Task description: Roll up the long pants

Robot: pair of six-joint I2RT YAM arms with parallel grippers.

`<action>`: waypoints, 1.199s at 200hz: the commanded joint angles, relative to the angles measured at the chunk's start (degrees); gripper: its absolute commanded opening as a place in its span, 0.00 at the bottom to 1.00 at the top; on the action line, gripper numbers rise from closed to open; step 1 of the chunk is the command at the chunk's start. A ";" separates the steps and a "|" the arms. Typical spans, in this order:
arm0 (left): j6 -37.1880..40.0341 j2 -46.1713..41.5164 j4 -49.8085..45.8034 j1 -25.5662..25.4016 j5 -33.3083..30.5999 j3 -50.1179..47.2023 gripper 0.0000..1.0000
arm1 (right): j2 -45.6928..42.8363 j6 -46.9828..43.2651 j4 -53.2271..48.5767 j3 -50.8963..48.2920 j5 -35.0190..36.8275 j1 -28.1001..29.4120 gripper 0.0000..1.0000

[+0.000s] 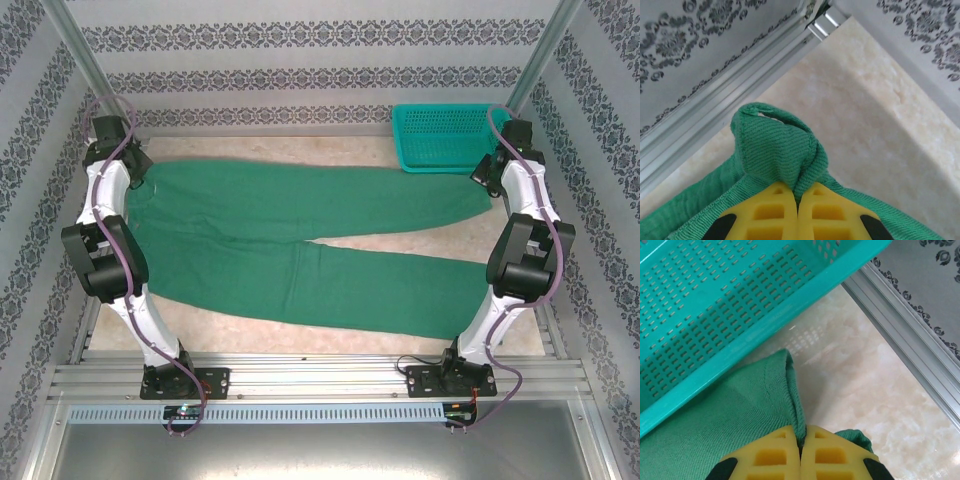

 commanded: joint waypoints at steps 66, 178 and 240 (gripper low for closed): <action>-4.16 -13.83 9.51 2.78 -7.15 -16.09 0.00 | -24.87 3.74 27.46 -32.67 5.38 -2.96 0.00; -13.55 -30.12 13.72 11.35 -11.97 -43.50 0.00 | -55.70 15.28 30.69 -57.58 18.68 -5.43 0.00; -19.32 -32.60 11.67 11.77 -16.18 -48.51 0.65 | -75.89 23.85 21.01 -69.28 19.67 -5.15 0.44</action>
